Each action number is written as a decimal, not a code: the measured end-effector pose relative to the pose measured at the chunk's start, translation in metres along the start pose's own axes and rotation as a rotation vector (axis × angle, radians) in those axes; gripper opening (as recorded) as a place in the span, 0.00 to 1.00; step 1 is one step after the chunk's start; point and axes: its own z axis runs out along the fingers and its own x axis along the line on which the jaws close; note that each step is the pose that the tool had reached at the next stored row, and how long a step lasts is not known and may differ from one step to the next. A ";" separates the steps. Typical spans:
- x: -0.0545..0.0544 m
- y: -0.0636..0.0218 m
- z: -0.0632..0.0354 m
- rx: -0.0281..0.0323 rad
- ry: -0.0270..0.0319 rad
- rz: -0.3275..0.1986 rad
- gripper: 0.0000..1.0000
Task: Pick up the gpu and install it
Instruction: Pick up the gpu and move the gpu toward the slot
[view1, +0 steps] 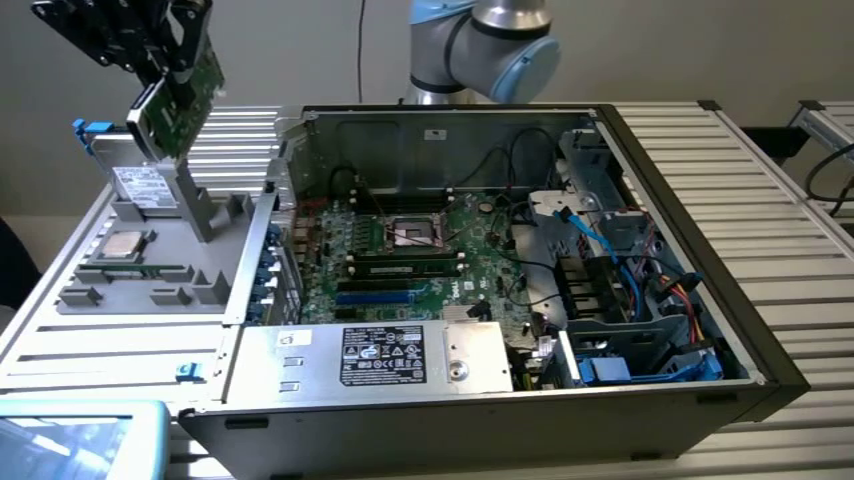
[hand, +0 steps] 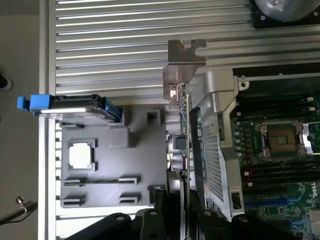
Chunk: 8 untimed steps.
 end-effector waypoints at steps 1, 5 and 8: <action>-0.004 -0.0005 -0.0035 0.0002 0.0007 0.000 0.28; -0.023 -0.0032 -0.0100 0.0002 0.0025 0.000 0.28; -0.036 -0.0048 -0.0112 0.0006 0.0055 0.001 0.28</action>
